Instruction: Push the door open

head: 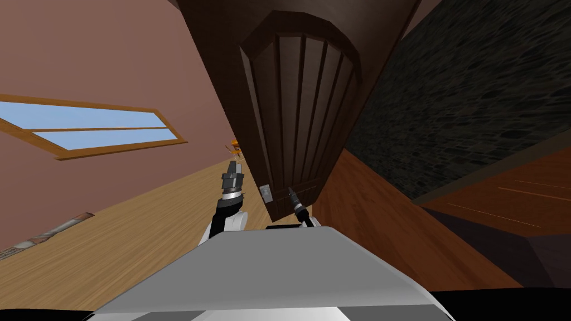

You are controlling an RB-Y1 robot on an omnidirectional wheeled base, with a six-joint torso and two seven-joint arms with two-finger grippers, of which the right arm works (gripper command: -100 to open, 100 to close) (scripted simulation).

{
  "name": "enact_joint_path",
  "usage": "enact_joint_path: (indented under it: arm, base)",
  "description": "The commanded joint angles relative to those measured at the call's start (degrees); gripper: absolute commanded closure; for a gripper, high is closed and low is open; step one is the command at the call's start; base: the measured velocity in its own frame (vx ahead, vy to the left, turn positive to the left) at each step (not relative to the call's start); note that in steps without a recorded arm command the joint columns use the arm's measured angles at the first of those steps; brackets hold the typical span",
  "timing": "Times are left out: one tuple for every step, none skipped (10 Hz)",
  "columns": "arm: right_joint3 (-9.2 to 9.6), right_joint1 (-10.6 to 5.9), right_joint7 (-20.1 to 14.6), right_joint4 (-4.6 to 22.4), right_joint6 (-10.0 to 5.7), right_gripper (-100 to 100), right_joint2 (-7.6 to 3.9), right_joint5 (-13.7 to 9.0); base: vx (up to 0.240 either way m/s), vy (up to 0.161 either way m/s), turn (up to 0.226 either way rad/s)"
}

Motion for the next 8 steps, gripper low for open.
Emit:
enact_joint_path:
  arm:
    - [-0.17, -1.71, 0.5, 1.7, -0.22, -100, -0.17, -1.1]
    - [-0.32, -3.28, 0.9, 3.3, -0.42, -100, -0.38, -2.1]
    - [-0.43, -4.34, 1.2, 4.3, -0.54, -100, -0.51, -2.8]
    - [-0.53, -5.43, 1.5, 5.4, -0.68, -100, -0.61, -3.5]
    - [-0.64, -6.54, 1.8, 6.5, -0.81, -100, -0.68, -4.2]
    - [-0.75, -7.66, 2.1, 7.6, -0.95, -100, -0.75, -5.0]
    - [-0.86, -8.78, 2.4, 8.7, -1.08, -100, -0.83, -5.7]
    - [-0.97, -9.91, 2.7, 9.9, -1.22, -100, -0.87, -6.4]
  base:
    - [-0.013, -0.087, -0.003]
    - [-0.002, -0.105, -0.007]
    - [-0.018, -0.124, -0.005]
    - [-0.025, -0.102, -0.002]
    - [-0.022, -0.096, -0.008]
    - [-0.023, -0.089, -0.003]
    - [-0.027, -0.077, -0.004]
    - [-0.036, -0.081, -0.007]
